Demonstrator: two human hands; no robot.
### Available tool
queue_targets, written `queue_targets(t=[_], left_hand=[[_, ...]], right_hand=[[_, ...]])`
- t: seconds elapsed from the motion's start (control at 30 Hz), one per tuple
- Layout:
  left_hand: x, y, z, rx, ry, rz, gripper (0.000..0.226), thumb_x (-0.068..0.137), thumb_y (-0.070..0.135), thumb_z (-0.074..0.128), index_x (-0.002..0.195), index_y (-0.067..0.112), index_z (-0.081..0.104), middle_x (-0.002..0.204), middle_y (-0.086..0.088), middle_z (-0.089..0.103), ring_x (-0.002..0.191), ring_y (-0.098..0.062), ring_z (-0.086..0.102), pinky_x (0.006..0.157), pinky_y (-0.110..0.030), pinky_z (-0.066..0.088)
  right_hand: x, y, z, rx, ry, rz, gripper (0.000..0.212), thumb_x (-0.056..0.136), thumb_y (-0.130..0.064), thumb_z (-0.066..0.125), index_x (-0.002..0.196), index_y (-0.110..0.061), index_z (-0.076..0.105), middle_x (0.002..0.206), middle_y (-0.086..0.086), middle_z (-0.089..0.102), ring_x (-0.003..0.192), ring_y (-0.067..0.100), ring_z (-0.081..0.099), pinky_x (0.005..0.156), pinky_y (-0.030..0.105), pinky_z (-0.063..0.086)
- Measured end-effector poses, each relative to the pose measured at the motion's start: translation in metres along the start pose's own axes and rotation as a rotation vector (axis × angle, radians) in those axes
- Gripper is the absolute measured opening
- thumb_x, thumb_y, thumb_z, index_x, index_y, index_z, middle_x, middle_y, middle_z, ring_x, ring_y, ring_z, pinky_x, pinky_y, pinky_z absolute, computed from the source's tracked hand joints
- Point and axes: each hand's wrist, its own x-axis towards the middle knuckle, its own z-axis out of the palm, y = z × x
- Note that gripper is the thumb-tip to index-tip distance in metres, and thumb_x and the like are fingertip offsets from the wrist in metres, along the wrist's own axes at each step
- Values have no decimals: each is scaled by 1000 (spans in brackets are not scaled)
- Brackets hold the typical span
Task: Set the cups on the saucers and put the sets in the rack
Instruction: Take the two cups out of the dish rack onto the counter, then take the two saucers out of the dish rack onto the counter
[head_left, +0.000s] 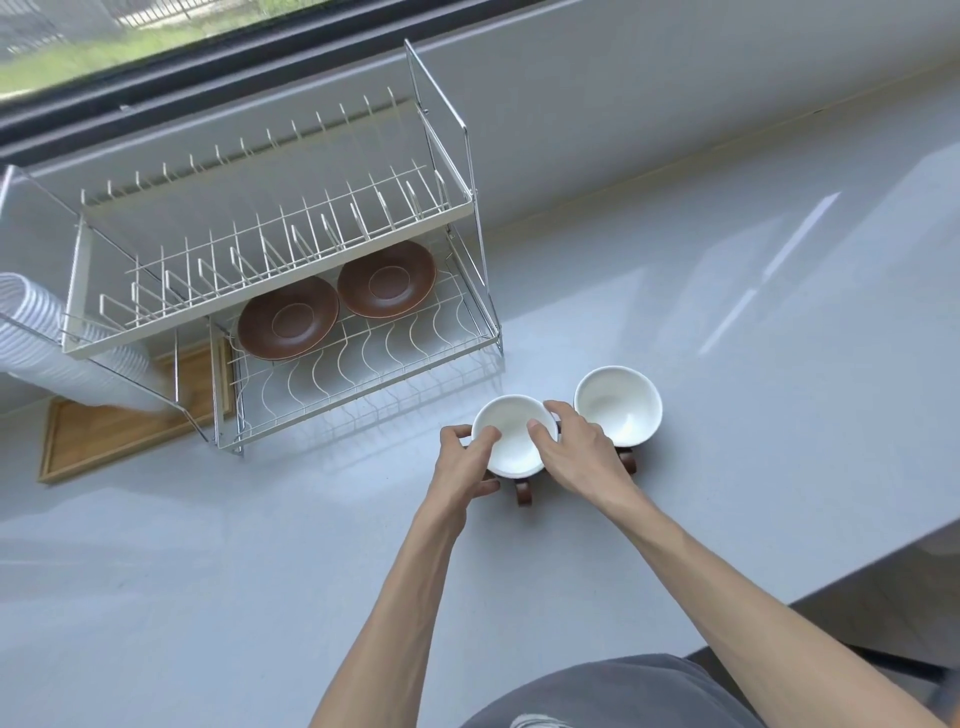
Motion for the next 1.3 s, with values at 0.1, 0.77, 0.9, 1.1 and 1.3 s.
queue_targets(t=[0.1,0.77,0.9,1.1,1.3], left_hand=[[0,0,-2,36,9,6,41,95,29,56,131,17,41,106,0,60,97,-24,69,86,-36,58],[-1,66,-76,1371,148,339,53,101,46,41,151,27,38,146,-7,54,133,-29,52,102,-39,43],[5,88,-93,1407,340,416,49,101,45,41,144,21,45,137,-10,58,126,-34,55,96,-42,46],[27,101,-104,1239,577,580,56,102,45,42,152,22,35,151,-7,46,136,-29,45,103,-44,42],[61,105,-101,926,660,592,56,100,43,48,151,20,41,153,-4,47,137,-26,47,104,-42,47]], right_hand=[[0,0,-1,-19,-15,-5,55,100,-43,44,148,-17,39,139,14,57,129,34,50,102,37,39],[22,-95,-28,-850,76,-386,36,100,-33,41,125,-11,56,122,15,66,113,36,62,82,37,43],[35,-122,-18,-807,171,-530,28,99,-29,42,117,-12,55,115,13,67,103,39,65,70,37,39],[65,-150,1,-691,286,-670,46,102,-35,43,144,-17,38,143,7,45,110,34,63,72,40,47],[110,-167,13,-626,363,-672,43,96,-39,52,134,-18,49,127,5,55,102,29,64,73,41,55]])
